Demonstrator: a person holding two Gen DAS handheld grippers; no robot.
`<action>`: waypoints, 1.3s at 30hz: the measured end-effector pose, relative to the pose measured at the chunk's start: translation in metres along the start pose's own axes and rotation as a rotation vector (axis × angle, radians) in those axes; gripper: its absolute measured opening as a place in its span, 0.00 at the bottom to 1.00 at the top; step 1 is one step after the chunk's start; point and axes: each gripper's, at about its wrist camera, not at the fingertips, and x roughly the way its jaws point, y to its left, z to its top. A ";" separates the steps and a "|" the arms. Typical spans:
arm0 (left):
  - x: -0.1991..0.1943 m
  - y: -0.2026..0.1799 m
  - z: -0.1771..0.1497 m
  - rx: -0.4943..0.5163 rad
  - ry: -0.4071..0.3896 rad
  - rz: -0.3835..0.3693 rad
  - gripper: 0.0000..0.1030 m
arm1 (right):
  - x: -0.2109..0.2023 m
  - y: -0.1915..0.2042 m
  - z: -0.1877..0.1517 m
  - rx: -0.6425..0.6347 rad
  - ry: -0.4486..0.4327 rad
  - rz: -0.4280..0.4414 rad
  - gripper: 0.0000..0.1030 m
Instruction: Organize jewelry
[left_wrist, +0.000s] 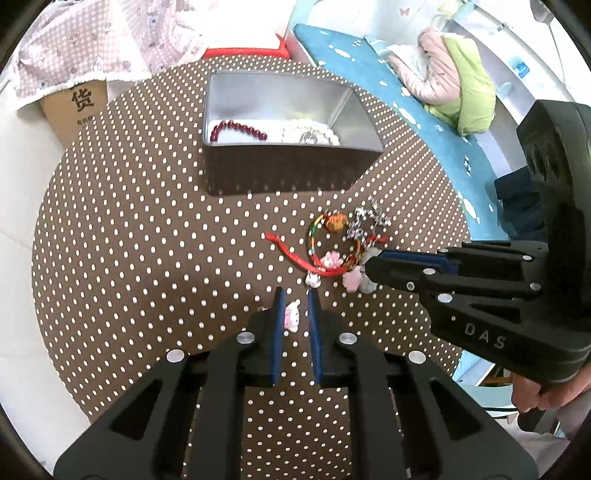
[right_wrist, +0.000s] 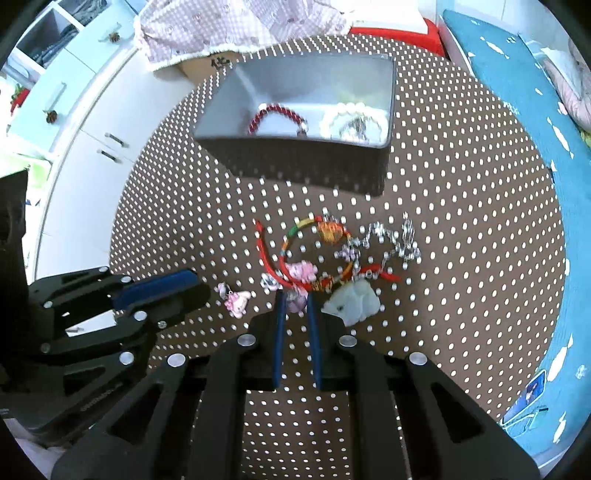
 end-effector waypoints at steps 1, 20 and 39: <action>-0.003 0.001 0.002 0.005 -0.002 -0.003 0.13 | -0.005 -0.002 0.002 0.000 -0.004 0.003 0.10; 0.037 0.029 0.009 -0.098 0.147 0.010 0.23 | -0.021 -0.014 -0.013 0.035 0.000 0.007 0.10; 0.041 0.039 0.036 -0.125 0.128 -0.010 0.22 | -0.019 -0.017 -0.014 0.035 0.014 0.021 0.10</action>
